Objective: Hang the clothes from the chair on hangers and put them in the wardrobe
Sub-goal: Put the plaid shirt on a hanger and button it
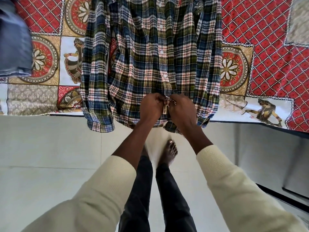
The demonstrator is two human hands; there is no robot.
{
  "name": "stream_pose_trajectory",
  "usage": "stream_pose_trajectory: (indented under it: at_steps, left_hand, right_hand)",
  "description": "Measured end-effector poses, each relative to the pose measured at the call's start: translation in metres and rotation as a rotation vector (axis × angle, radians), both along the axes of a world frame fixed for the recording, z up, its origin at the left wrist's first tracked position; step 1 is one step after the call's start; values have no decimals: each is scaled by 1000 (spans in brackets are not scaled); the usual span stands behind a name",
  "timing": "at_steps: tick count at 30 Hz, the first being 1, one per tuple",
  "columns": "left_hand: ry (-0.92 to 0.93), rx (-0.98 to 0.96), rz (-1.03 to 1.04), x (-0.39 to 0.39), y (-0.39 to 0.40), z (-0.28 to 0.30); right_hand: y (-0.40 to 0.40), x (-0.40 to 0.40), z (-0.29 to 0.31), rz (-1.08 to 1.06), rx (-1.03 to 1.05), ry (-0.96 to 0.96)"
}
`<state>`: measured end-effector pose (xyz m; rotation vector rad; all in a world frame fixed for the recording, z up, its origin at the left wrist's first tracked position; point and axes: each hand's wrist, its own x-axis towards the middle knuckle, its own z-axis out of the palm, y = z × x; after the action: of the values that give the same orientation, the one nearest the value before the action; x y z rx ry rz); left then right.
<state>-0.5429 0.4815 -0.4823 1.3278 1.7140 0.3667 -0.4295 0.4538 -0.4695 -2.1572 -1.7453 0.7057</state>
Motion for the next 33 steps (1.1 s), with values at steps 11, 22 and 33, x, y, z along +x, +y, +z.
stream_pose_trajectory:
  at_steps: [11,22,33]
  left_hand:
    - [-392,-169,507,-14,-23,21]
    - [-428,-214,569,-13,-22,23]
    - [-472,-234,510,-19,-10,17]
  right_hand:
    - [-2,-5,14,-458,-342,857]
    - [-2,-18,9,-499,-323,830]
    - [-3,-12,2,-531,-287,866]
